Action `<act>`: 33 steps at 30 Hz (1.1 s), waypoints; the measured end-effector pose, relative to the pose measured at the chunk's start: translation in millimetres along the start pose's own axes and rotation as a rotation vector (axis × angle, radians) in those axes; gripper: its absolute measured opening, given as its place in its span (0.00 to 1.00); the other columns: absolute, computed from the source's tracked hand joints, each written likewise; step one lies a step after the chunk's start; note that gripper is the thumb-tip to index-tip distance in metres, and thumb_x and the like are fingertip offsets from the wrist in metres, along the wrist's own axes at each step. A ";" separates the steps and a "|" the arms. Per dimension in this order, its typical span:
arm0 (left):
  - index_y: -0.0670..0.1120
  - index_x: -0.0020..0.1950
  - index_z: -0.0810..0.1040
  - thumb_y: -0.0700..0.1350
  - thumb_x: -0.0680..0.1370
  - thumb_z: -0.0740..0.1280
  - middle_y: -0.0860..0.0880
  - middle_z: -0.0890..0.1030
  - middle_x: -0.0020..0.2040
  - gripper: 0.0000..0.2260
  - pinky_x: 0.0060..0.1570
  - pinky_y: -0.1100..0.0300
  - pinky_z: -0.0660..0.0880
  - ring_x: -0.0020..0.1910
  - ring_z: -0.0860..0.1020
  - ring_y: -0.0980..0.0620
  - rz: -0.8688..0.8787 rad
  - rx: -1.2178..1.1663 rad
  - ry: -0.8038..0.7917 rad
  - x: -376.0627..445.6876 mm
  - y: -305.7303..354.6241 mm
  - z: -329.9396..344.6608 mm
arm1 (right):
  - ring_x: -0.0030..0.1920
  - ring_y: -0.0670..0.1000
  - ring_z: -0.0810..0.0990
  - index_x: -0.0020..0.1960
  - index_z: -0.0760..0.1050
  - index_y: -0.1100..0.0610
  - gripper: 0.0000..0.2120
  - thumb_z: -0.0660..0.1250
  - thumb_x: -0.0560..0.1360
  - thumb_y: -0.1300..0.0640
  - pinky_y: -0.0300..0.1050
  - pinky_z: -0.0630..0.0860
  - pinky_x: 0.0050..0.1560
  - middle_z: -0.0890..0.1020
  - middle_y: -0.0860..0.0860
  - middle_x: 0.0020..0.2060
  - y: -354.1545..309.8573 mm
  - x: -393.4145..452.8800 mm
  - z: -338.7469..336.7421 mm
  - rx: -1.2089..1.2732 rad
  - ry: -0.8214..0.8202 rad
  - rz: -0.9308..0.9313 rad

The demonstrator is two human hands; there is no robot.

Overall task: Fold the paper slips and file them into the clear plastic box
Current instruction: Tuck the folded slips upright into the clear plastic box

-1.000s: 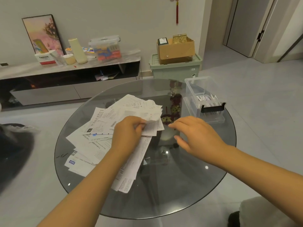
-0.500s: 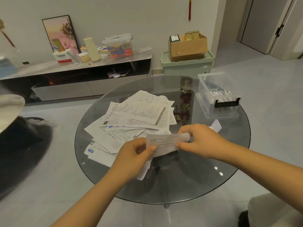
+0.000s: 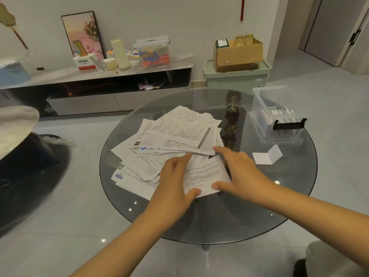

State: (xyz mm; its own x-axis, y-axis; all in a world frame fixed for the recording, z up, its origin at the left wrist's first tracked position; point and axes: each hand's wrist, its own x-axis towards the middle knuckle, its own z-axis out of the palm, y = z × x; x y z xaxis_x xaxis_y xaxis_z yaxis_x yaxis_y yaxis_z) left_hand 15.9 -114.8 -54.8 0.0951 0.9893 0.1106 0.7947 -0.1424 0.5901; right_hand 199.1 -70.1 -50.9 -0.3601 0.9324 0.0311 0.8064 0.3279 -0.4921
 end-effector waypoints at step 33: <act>0.52 0.48 0.82 0.55 0.74 0.59 0.56 0.83 0.43 0.14 0.49 0.60 0.63 0.42 0.78 0.54 0.313 0.348 -0.084 5.1 -0.9 -11.6 | 0.33 0.48 0.77 0.39 0.80 0.48 0.17 0.55 0.71 0.43 0.43 0.75 0.35 0.79 0.44 0.32 6.8 -14.3 -6.7 -0.414 0.052 -0.481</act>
State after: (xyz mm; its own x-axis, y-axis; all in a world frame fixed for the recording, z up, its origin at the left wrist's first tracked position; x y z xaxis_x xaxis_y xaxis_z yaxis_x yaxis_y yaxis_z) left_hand 8.6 -110.0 -45.5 0.3987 0.9017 0.1671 0.8725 -0.4291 0.2338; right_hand 212.8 -80.2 -48.8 -0.7124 0.6688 0.2124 0.6783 0.7339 -0.0359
